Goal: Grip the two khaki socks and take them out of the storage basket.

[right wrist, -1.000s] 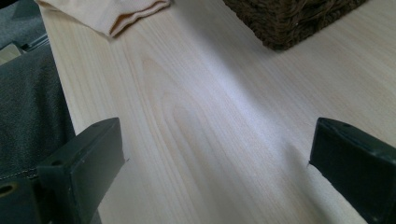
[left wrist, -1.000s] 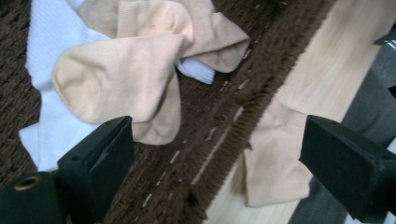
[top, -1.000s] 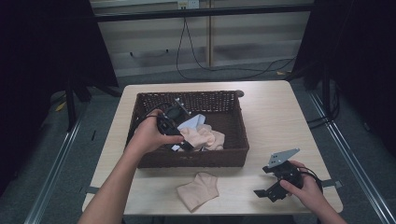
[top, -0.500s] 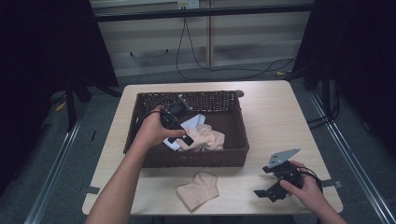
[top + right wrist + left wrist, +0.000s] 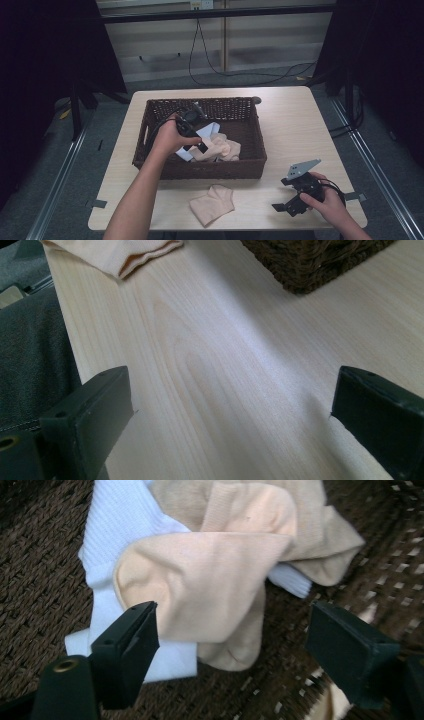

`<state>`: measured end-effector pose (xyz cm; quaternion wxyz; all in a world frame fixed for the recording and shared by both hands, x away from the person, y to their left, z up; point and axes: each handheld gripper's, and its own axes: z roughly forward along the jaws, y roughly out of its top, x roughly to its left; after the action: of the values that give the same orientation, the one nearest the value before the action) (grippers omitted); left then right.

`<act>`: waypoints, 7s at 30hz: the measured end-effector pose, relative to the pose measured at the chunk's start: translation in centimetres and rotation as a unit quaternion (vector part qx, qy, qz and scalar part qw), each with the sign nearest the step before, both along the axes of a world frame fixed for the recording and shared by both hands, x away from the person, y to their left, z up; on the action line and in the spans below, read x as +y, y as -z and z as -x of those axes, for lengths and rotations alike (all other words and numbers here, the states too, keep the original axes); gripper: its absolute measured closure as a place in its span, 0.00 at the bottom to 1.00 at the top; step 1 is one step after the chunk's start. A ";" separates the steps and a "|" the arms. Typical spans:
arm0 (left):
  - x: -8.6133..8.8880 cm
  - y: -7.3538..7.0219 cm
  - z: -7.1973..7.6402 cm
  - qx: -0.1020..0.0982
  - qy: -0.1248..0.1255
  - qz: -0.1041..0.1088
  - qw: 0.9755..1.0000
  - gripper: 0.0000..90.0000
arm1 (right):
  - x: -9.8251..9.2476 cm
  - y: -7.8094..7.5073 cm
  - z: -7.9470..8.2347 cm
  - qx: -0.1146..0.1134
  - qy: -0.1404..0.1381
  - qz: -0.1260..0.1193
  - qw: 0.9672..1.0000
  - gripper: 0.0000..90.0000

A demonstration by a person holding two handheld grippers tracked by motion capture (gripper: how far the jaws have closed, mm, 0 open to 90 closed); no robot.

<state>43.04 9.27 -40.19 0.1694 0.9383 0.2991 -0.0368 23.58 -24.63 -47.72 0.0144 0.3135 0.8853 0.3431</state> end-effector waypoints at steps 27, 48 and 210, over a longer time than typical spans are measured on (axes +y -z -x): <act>-1.7 4.5 -0.8 0.000 0.031 -0.005 0.999 0.18 | 0.0 0.0 0.0 0.003 0.000 0.000 1.000 0.02; 0.0 1.7 -0.5 0.004 0.022 -0.009 1.000 0.98 | -0.1 0.0 0.0 0.002 0.002 -0.005 1.000 0.02; 1.5 -5.5 11.2 0.038 0.141 0.060 0.988 0.06 | 0.1 -0.4 0.1 -0.001 0.000 -0.008 1.000 0.02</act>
<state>31.81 10.77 -34.67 0.2068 0.9572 0.1677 -0.1135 23.47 -24.55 -47.35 0.0133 0.3132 0.8827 0.3502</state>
